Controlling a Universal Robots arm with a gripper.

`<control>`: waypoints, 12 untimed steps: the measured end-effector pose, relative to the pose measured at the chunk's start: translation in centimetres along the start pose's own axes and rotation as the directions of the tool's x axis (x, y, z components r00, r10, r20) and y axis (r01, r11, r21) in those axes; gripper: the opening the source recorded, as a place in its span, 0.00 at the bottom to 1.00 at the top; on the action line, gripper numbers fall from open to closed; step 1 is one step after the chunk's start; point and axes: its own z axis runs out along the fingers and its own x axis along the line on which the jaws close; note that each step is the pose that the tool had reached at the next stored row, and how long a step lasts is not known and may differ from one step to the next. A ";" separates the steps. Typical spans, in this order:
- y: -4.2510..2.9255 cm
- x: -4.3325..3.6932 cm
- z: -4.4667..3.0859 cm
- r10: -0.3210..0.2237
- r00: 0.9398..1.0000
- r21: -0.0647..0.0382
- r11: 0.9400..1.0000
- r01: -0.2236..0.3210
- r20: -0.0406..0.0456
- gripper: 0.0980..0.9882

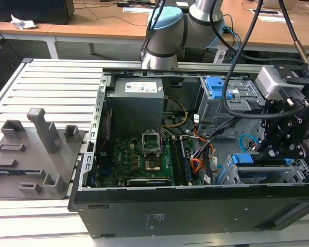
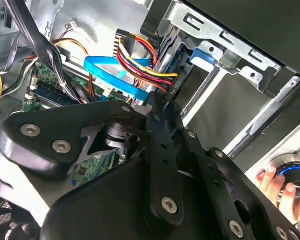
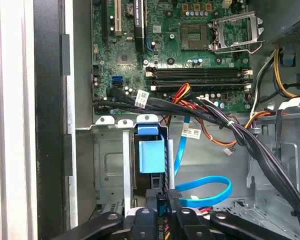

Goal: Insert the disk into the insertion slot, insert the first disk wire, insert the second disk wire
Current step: 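Insert the second disk wire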

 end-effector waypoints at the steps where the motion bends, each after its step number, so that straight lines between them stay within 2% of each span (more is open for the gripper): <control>1: 0.01 0.00 -0.04 0.000 1.000 0.000 1.000 0.000 -0.001 0.15; 2: 0.01 0.00 -0.13 0.000 1.000 0.000 1.000 0.000 0.000 0.15; 6: 0.12 -0.07 -2.49 0.000 1.000 0.000 1.000 0.000 -0.001 0.15; 7: 0.14 -0.13 -2.86 0.000 1.000 0.000 1.000 0.000 0.000 0.15; 8: 0.17 -0.19 -3.41 0.000 1.000 0.000 1.000 0.000 0.000 0.14; 10: 0.19 -0.21 -4.05 0.000 1.000 0.000 1.000 0.000 0.000 0.01; 12: 0.22 -0.22 -4.76 0.000 1.000 0.000 1.000 0.000 -0.001 0.01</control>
